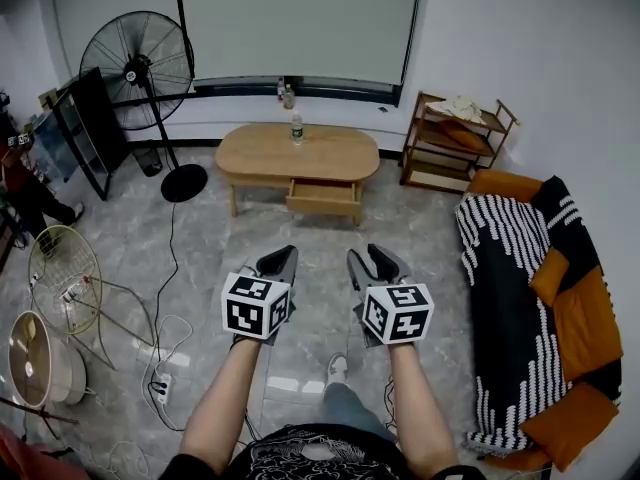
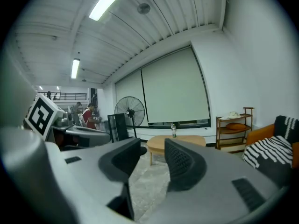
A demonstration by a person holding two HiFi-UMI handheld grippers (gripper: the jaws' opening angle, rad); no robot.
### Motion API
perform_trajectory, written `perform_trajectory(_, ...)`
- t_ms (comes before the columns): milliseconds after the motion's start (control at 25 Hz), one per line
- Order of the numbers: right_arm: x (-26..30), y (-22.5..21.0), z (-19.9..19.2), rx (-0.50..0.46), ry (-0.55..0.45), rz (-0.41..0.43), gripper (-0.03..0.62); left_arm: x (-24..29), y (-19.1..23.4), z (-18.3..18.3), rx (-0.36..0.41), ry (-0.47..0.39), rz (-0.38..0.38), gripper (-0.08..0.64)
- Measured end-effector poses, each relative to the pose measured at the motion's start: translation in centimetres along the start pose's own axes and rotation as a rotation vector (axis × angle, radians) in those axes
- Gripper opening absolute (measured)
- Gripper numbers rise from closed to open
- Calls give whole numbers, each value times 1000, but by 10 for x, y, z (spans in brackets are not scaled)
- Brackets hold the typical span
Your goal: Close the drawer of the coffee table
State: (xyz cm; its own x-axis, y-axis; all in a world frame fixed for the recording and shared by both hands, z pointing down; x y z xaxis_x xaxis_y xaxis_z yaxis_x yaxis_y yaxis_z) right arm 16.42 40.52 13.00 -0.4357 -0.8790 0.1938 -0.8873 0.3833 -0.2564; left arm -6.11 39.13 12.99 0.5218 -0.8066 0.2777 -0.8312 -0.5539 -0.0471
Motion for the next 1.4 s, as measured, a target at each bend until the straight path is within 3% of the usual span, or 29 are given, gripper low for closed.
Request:
perform_trajectory(280,80,-47,6,22,15,31,207,73,39,6,-8,5,25,3)
perform_trajectory(840,233,-165,67,11,35,59,284,247,107,55,10,22,78,3)
perform_trajectory(1400,301,-205,76,20,58,65,307,315,143,65,24,47,101,3)
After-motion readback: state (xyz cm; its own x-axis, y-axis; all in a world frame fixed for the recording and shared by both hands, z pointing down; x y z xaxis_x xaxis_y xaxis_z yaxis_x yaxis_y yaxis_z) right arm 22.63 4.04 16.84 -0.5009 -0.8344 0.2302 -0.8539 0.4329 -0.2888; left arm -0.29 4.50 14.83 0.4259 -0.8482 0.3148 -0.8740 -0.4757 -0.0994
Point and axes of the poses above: the fingertips, and each gripper's own axes: x forward along the fingers, y to its left, z out of its top, the point moved 10 cm from there along -x, backward along the fingers, and after that the axes turned 7 degrees about x, right-handed, at the moved point
